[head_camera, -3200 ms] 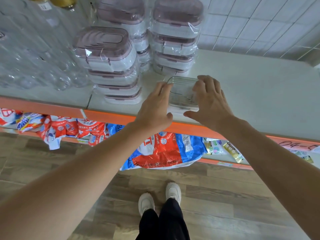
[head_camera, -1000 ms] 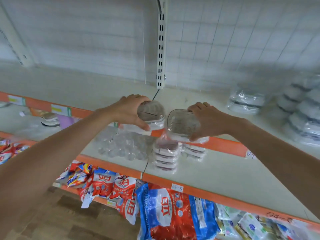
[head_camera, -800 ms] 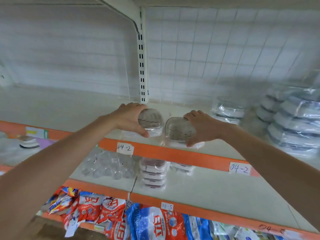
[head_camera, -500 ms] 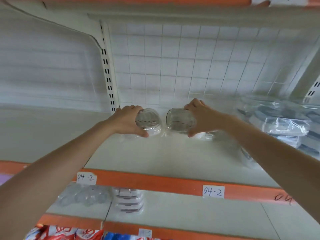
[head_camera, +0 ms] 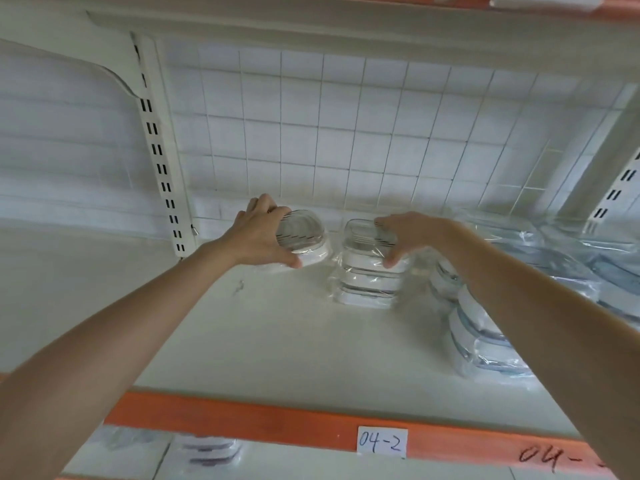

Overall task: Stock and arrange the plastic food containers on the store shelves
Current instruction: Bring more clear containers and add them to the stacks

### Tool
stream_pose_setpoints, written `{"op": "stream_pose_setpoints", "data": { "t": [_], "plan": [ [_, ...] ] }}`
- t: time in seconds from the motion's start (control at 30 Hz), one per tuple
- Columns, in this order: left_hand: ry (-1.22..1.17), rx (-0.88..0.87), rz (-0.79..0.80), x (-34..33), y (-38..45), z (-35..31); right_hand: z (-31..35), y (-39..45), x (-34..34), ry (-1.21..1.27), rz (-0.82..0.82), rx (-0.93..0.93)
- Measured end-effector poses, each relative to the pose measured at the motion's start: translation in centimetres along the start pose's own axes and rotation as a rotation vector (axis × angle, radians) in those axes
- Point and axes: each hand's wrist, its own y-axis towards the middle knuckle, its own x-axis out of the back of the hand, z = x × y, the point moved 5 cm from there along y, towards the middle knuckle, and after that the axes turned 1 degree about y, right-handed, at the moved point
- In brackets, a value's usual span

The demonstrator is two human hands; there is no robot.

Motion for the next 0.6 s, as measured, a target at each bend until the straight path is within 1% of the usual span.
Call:
{"op": "stream_pose_setpoints", "data": {
  "t": [0.1,0.23,0.37,0.43,0.53,0.6],
  "plan": [
    [-0.038,-0.028,-0.002,0.1,0.7,-0.1,-0.2,-0.1,0.2,0.024,0.035,-0.032],
    [-0.124,-0.095,-0.024,1.3,1.9,-1.1,0.2,-0.6,0.1,0.066,0.030,-0.074],
    [-0.078,-0.183,-0.059,2.2,3.7,-3.4,-0.4,-1.4,0.5,0.180,0.020,-0.094],
    [-0.056,-0.233,-0.056,2.2,4.9,-5.0,-1.5,-2.4,1.7,0.233,-0.025,-0.108],
    [-0.051,-0.275,-0.032,1.0,6.8,-7.8,-3.0,-4.2,3.6,0.228,-0.147,-0.133],
    [-0.072,-0.302,0.000,-0.5,7.5,-9.6,-3.1,-4.8,4.2,0.254,-0.229,-0.114]
  ]
}}
